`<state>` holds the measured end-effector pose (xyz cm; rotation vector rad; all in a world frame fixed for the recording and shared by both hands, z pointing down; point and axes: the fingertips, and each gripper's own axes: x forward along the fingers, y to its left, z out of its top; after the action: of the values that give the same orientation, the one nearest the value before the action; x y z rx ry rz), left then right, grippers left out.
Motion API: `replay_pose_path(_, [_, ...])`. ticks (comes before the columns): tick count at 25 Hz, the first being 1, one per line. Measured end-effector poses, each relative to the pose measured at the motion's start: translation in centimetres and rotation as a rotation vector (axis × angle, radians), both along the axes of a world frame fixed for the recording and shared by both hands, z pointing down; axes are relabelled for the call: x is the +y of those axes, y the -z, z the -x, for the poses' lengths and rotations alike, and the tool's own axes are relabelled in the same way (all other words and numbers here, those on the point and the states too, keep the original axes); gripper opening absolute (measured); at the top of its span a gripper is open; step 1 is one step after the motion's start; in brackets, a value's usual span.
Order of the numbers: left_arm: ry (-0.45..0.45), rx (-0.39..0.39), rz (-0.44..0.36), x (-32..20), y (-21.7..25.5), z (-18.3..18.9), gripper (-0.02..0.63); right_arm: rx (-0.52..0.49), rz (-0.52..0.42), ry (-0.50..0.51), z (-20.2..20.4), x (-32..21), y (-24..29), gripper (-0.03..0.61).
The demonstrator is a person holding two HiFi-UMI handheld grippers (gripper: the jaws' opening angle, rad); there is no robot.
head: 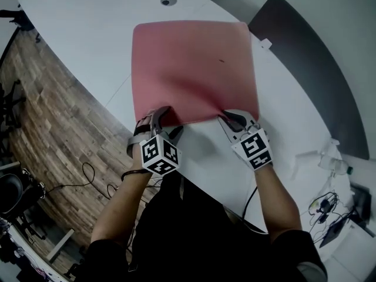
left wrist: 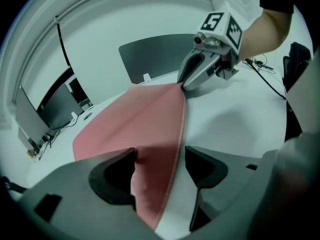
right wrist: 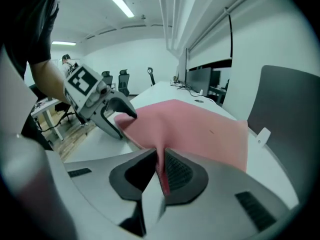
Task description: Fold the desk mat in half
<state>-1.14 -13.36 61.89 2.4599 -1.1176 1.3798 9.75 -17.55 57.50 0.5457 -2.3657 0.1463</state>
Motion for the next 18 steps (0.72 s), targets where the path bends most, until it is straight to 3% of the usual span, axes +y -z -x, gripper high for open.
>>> replay_pose_path(4, [0.011,-0.075,-0.07,-1.1,1.3,0.6,0.301,-0.041,0.015,-0.043,-0.2,-1.0,2.7,0.044])
replay_pose_path(9, [0.016,-0.091,-0.168,-2.0,4.3,1.5,0.293,-0.042,-0.008,-0.049,0.3,-1.3,5.1,0.044])
replay_pose_path(14, [-0.04,-0.094,-0.211,-1.1,6.7,2.2,0.157,-0.024,-0.018,-0.042,0.6,-0.1,5.8,0.046])
replay_pose_path(18, [-0.067,-0.105,-0.232,-0.1,7.9,3.3,0.12,-0.028,-0.016,-0.044,1.5,1.6,6.0,0.045])
